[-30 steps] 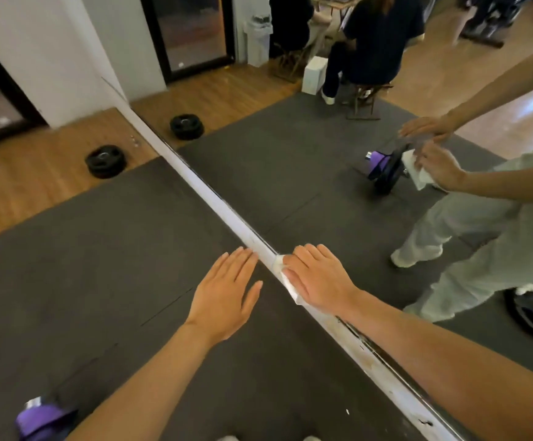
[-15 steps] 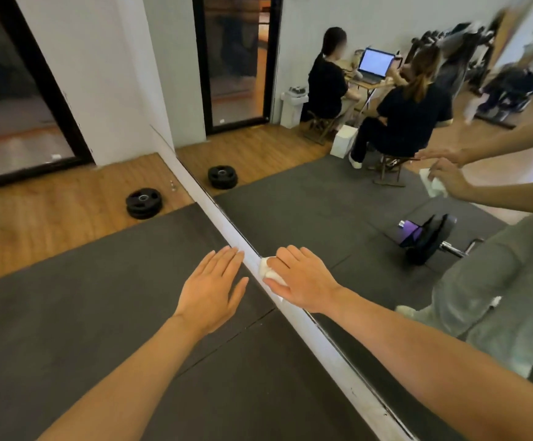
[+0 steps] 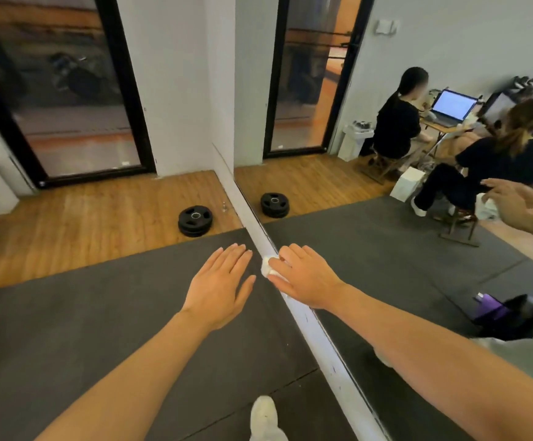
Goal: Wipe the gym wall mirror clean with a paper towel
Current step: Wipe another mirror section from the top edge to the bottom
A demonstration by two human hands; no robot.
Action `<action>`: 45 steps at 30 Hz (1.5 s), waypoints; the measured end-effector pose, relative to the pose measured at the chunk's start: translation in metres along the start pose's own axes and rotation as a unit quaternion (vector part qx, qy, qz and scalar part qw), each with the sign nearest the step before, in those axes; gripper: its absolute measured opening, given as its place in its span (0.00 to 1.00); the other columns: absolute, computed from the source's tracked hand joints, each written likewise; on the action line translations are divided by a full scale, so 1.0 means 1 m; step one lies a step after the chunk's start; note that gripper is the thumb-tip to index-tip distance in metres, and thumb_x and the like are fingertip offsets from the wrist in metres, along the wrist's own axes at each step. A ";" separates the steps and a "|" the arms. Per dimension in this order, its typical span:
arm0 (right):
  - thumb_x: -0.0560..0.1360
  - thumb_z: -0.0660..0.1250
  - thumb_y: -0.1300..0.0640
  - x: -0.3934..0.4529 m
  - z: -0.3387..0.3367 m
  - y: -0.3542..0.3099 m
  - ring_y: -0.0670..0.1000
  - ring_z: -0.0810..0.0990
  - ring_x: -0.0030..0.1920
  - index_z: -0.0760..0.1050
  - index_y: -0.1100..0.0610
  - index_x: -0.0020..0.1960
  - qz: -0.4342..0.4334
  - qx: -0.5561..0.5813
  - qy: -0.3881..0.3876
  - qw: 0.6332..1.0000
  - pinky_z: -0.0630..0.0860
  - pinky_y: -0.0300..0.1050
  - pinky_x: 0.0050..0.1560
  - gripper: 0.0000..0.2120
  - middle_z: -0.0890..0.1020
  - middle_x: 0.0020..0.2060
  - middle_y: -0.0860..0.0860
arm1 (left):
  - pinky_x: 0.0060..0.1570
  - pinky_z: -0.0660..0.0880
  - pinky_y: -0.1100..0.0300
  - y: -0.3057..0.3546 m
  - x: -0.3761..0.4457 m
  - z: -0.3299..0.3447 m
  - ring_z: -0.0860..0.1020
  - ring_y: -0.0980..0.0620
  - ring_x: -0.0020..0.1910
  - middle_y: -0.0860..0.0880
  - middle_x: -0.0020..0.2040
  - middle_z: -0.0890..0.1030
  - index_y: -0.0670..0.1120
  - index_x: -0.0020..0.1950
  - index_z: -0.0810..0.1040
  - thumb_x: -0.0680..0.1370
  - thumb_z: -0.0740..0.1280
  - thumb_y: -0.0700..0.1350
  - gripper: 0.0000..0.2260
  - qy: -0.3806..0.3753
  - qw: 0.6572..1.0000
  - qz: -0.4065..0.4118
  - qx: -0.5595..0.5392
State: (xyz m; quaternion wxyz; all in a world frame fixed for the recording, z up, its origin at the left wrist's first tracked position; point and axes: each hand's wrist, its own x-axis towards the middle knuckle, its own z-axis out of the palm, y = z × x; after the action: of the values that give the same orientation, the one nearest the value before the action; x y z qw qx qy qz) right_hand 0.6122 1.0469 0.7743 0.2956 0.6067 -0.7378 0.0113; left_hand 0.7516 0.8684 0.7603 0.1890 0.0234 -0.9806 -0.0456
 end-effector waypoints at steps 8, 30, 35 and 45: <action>0.79 0.54 0.51 0.156 0.118 0.085 0.53 0.78 0.38 0.77 0.57 0.51 -0.078 0.061 0.047 0.994 0.74 0.45 0.32 0.16 0.80 0.41 0.55 | 0.68 0.73 0.45 -0.136 0.109 0.032 0.77 0.46 0.68 0.45 0.67 0.79 0.42 0.68 0.78 0.85 0.46 0.57 0.28 -0.015 0.997 -0.047 0.054; 0.52 0.87 0.58 0.527 0.396 0.203 0.53 0.83 0.46 0.80 0.57 0.53 -0.153 0.144 -0.136 0.968 0.81 0.43 0.45 0.31 0.83 0.49 0.54 | 0.71 0.60 0.51 -0.528 0.345 0.128 0.75 0.46 0.69 0.44 0.69 0.78 0.42 0.68 0.78 0.82 0.53 0.54 0.24 -0.038 0.989 -0.136 0.031; 0.52 0.86 0.56 0.599 0.451 0.218 0.55 0.78 0.55 0.71 0.55 0.59 -0.124 0.155 -0.191 0.961 0.81 0.49 0.51 0.40 0.78 0.59 0.55 | 0.72 0.59 0.52 -0.611 0.398 0.146 0.76 0.46 0.68 0.44 0.68 0.78 0.42 0.67 0.78 0.83 0.52 0.54 0.24 -0.071 0.988 -0.140 0.011; 0.47 0.87 0.55 0.666 0.591 0.260 0.54 0.83 0.54 0.70 0.54 0.60 -0.161 0.169 -0.260 0.937 0.83 0.50 0.48 0.46 0.82 0.57 0.54 | 0.72 0.66 0.53 -0.706 0.468 0.222 0.78 0.47 0.66 0.44 0.65 0.80 0.42 0.65 0.80 0.83 0.52 0.55 0.25 -0.129 0.978 -0.164 -0.020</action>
State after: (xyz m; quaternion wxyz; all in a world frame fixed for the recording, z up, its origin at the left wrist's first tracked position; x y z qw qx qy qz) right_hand 0.0688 0.3012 0.6752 -0.0156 0.7402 -0.6686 -0.0695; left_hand 0.2553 0.1547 0.6583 0.0512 0.1744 -0.9784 -0.0982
